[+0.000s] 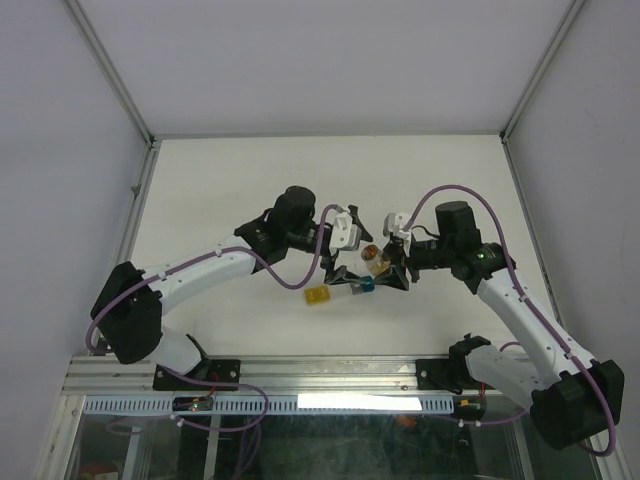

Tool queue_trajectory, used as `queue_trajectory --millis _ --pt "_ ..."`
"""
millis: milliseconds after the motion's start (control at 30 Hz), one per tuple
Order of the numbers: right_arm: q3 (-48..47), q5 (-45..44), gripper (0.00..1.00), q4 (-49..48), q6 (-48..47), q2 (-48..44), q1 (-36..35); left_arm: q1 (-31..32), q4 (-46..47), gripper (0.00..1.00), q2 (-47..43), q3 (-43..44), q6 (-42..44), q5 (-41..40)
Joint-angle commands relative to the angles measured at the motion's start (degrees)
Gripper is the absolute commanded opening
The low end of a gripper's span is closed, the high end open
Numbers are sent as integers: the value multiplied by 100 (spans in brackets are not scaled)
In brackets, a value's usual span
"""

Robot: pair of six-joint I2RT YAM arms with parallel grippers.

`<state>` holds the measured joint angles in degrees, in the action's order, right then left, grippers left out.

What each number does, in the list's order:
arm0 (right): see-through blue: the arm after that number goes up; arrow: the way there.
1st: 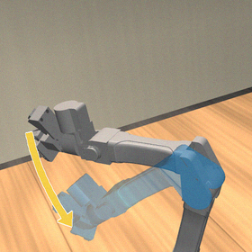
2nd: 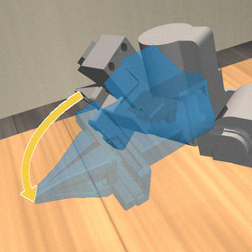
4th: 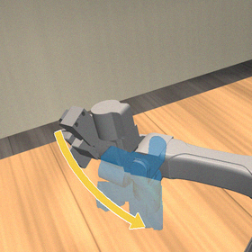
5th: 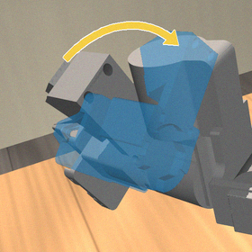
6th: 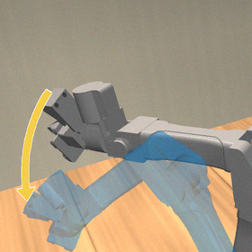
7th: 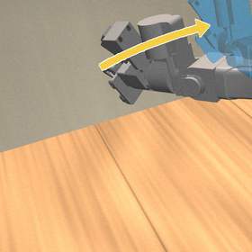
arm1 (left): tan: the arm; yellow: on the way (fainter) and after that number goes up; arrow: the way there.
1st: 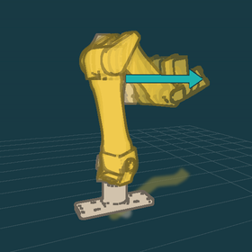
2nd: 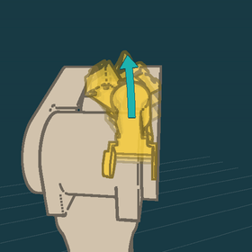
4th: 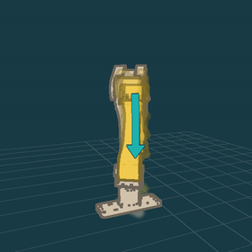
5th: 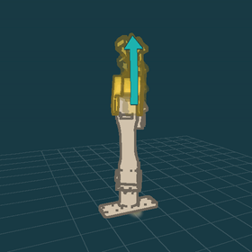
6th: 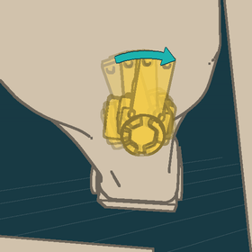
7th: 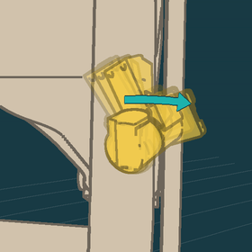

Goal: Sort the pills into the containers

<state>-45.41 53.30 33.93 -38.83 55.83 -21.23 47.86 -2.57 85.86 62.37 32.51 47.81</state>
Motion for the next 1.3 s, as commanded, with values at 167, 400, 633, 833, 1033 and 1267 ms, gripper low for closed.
queue_trajectory --millis 167,400,633,833,1033,1267 --pt "-258 282 0 -338 86 -125 38 -60 1532 99 -1187 -929 -1089 -722" --pt "-260 290 0 -338 89 -104 47 -68 4365 99 -2292 -2991 -3909 -1972" --pt "-250 283 0 -344 95 -75 58 -81 3956 99 -2512 -3071 -5845 -2742" --pt "-249 273 0 -352 100 -47 66 342 2396 93 -2531 -2402 -6187 -3886" --pt "-248 273 0 -352 104 -27 69 864 1497 89 -2052 -1500 -5895 -4400" --pt "-240 288 0 -357 117 -29 93 927 1252 82 -1559 -957 -5667 -4346"
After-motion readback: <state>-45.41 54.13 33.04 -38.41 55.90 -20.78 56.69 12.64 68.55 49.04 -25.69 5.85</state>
